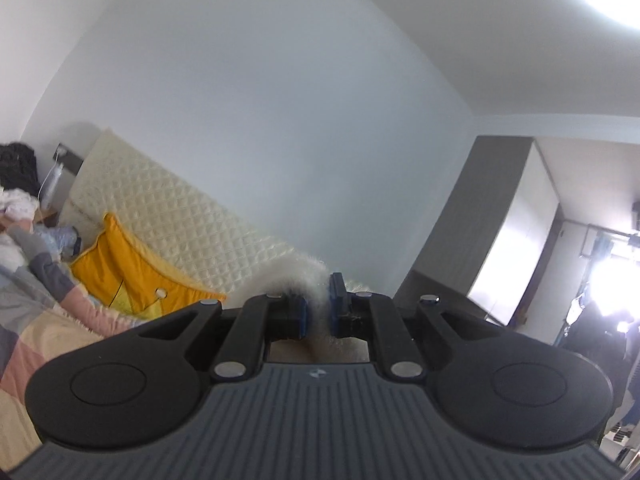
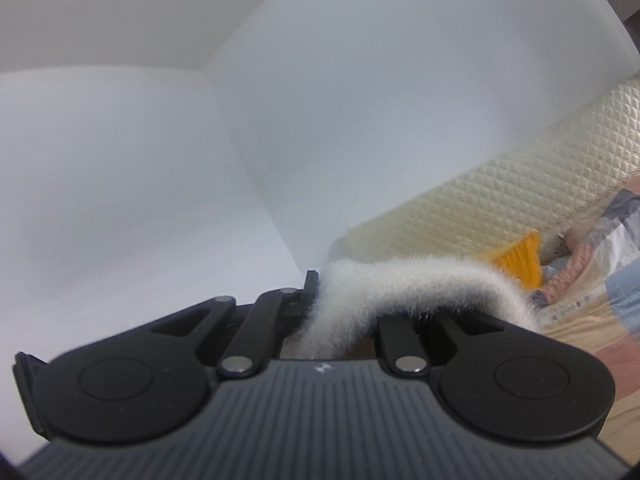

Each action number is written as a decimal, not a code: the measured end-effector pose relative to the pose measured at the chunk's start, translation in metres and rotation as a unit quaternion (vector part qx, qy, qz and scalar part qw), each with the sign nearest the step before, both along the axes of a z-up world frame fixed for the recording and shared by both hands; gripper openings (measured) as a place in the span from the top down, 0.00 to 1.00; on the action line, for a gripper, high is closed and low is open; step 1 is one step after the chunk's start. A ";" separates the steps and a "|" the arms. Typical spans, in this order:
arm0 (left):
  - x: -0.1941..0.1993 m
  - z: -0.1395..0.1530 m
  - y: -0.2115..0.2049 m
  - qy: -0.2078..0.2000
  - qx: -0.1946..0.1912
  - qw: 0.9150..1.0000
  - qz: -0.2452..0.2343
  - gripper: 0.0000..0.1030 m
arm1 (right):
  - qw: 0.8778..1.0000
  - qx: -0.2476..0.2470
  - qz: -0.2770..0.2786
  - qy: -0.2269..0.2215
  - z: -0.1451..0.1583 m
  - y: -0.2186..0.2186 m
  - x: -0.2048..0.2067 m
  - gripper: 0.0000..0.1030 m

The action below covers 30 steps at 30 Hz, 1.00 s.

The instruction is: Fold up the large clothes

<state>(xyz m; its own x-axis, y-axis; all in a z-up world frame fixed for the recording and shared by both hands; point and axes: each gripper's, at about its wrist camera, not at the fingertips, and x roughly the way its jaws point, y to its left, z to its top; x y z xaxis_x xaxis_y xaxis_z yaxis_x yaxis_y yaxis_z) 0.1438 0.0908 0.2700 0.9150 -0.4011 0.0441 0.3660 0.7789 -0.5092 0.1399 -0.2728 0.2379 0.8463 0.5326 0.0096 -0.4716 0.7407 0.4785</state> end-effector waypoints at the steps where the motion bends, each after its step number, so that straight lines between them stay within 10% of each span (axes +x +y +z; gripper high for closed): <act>1: 0.020 -0.016 -0.001 0.010 0.005 1.000 0.002 0.88 | 1.000 -0.007 -0.004 0.014 -0.011 0.002 0.017 0.88; 18: 0.406 -0.363 0.003 0.228 0.001 0.973 -0.014 0.88 | 0.974 -0.042 -0.071 0.211 -0.301 0.016 0.326 0.86; 30: 0.517 -0.499 -0.006 0.323 0.018 0.946 -0.015 0.88 | 0.942 -0.062 -0.101 0.313 -0.441 0.014 0.407 0.84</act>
<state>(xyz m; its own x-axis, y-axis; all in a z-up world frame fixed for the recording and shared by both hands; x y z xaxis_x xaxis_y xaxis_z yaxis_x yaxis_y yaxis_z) 0.6607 0.0849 -0.2285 0.7337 -0.4184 -0.5354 0.0095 0.7942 -0.6076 0.5469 -0.2586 -0.2030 0.7493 0.3249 -0.5771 0.0311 0.8532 0.5206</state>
